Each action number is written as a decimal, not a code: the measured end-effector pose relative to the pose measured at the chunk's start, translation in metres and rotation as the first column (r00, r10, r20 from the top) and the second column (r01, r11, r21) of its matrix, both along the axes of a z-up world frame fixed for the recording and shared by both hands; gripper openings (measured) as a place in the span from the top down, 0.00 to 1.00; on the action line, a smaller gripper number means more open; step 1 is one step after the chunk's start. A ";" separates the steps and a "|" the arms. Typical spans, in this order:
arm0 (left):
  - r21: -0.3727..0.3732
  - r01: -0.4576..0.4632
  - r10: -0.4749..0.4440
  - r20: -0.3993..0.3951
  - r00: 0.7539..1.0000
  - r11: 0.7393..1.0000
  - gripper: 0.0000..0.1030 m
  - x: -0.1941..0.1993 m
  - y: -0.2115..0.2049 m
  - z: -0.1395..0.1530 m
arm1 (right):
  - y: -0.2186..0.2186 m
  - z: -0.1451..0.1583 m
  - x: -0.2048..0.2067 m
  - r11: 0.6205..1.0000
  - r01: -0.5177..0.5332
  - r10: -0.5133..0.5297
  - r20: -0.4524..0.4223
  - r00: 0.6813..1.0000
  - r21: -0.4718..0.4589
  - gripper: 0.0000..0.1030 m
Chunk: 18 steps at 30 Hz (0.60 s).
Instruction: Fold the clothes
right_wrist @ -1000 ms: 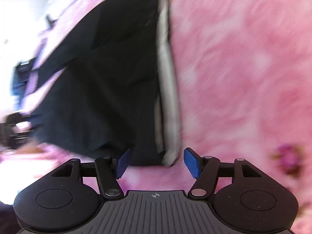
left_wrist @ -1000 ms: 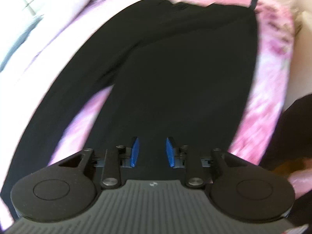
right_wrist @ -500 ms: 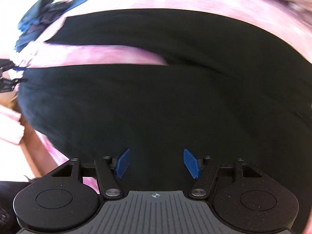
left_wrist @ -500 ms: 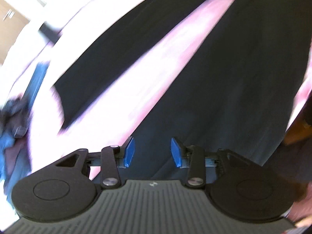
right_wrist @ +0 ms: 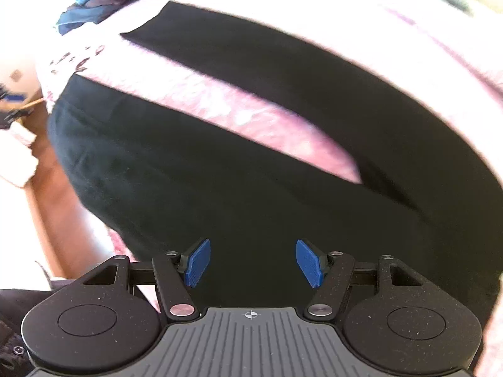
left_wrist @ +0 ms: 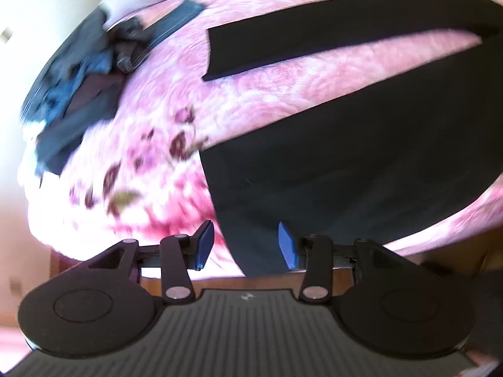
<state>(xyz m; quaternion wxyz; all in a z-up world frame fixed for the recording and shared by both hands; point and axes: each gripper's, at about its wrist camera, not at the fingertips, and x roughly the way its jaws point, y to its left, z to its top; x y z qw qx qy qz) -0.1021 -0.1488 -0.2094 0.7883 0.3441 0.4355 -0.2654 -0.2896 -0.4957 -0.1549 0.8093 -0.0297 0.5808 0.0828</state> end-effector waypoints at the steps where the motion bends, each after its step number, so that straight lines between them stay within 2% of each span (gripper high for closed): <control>1: -0.015 -0.044 0.044 -0.002 0.999 0.999 0.59 -0.012 -0.003 0.006 | -0.004 0.009 -0.010 1.000 0.023 -0.022 0.020 1.000 -0.021 0.37; 3: -0.068 -0.123 0.122 -0.014 0.992 0.990 0.54 -0.034 -0.010 0.023 | -0.014 0.027 -0.032 0.996 0.073 -0.070 0.063 0.996 -0.059 0.27; 4: -0.099 -0.151 0.149 -0.024 0.988 0.984 0.48 -0.047 -0.016 0.033 | -0.020 0.036 -0.045 0.992 0.099 -0.093 0.086 0.992 -0.071 0.21; 6: -0.152 -0.195 0.192 -0.036 0.981 0.969 0.36 -0.074 -0.028 0.054 | -0.033 0.053 -0.077 0.983 0.160 -0.146 0.137 0.980 -0.091 0.20; 8: -0.195 -0.212 0.206 -0.049 0.977 0.958 0.18 -0.099 -0.042 0.073 | -0.048 0.071 -0.112 0.967 0.230 -0.208 0.182 0.961 -0.109 0.20; 9: -0.208 -0.209 0.203 -0.048 0.978 0.955 0.13 -0.113 -0.051 0.081 | -0.056 0.079 -0.130 0.955 0.273 -0.246 0.198 0.949 -0.118 0.19; 10: -0.216 -0.200 0.196 -0.039 0.980 0.956 0.05 -0.129 -0.060 0.090 | -0.065 0.086 -0.148 0.940 0.318 -0.289 0.207 0.935 -0.126 0.11; 11: -0.219 -0.188 0.185 -0.032 0.982 0.958 0.02 -0.144 -0.069 0.097 | -0.075 0.094 -0.166 0.923 0.366 -0.336 0.210 0.918 -0.122 0.03; 15: -0.229 -0.115 0.109 -0.039 0.993 0.967 0.02 -0.195 -0.107 0.121 | -0.106 0.119 -0.222 0.840 0.535 -0.508 0.219 0.833 -0.087 0.02; 18: -0.236 -0.045 0.036 -0.043 0.998 0.971 0.02 -0.221 -0.132 0.133 | -0.113 0.137 -0.246 0.802 0.595 -0.569 0.237 0.788 -0.055 0.02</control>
